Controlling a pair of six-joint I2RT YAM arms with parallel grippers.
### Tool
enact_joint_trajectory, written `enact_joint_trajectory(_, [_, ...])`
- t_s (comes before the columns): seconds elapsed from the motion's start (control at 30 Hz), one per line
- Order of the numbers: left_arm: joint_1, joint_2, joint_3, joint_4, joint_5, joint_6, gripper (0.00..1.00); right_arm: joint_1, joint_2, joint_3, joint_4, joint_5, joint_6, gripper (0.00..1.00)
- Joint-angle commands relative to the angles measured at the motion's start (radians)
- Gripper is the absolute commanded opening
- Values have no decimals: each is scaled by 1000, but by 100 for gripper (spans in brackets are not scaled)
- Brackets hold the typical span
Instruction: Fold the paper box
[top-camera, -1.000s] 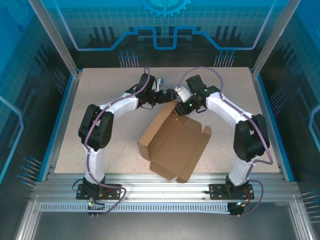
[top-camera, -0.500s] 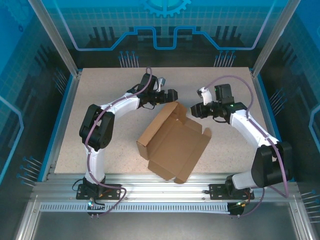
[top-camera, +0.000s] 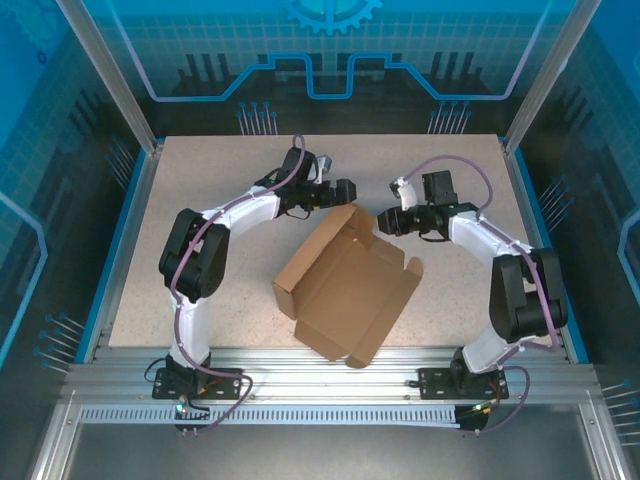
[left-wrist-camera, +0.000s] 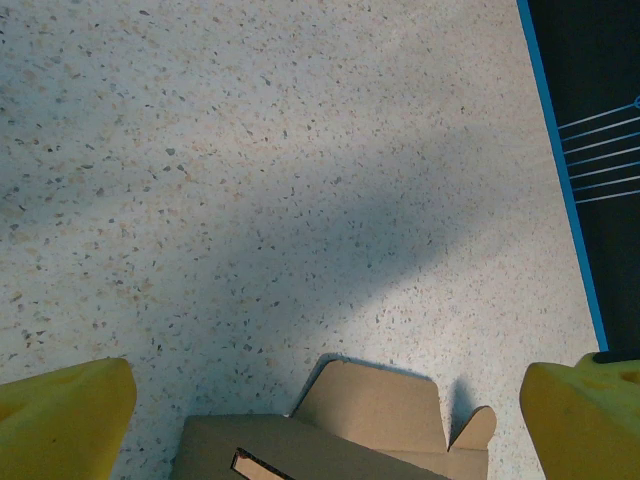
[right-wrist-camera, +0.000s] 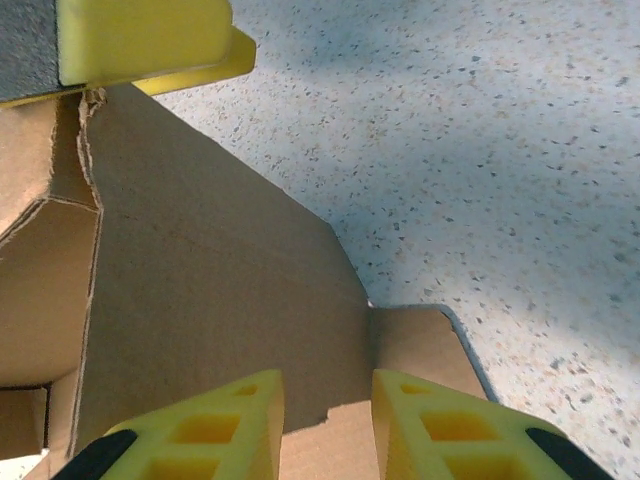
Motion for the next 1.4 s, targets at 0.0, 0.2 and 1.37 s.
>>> enact_joint_trajectory(0.0, [-16, 47, -5, -112, -46, 30, 99, 43, 34, 47, 34, -27, -67, 32])
enact_joint_trajectory(0.2, [-18, 55, -6, -110, -43, 23, 99, 78, 70, 54, 73, -67, -107, 41])
enact_joint_trajectory(1.37, [7, 124, 71, -128, 201, 34, 99, 160, 150, 3, 389, 56, -27, 40])
